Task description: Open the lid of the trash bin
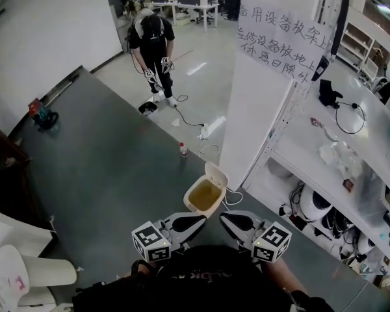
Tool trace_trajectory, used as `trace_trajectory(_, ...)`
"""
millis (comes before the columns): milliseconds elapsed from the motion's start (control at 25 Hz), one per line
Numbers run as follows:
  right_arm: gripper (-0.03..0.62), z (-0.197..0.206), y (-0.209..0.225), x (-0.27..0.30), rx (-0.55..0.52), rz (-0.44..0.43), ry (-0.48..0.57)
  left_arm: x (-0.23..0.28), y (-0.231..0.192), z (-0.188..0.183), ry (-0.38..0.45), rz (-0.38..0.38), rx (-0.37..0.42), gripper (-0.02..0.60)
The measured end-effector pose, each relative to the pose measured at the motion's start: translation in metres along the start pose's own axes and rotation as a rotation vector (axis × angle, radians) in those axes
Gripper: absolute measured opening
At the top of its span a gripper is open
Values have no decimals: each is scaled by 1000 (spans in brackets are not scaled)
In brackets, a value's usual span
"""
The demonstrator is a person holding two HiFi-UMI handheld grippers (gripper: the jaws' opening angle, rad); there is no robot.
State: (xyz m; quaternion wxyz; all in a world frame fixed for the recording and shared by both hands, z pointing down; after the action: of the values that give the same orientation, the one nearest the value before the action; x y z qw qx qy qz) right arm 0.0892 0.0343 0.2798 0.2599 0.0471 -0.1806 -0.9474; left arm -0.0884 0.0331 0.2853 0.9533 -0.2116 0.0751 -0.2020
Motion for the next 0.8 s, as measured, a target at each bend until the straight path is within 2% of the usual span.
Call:
trace_trajectory(480,8,2,-1,7,7,-9,11,-8,-1,1,4,-15,-1,3)
trace_trajectory(800,8,3,6,9,19,-14,6,-5,-6,4,-3,-25,-30,3)
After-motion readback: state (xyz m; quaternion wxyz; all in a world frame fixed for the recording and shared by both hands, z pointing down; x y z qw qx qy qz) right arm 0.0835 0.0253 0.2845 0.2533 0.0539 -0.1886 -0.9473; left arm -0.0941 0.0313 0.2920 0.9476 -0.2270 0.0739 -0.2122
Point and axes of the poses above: the fingertips, and each gripper's own axes: x forward along the fingers, y to its right, z out of its underside, the point moved 8 cm from there along -x, backward along the fingers, and after that the axes turned 7 degrees about y, right-handed, at the moved point
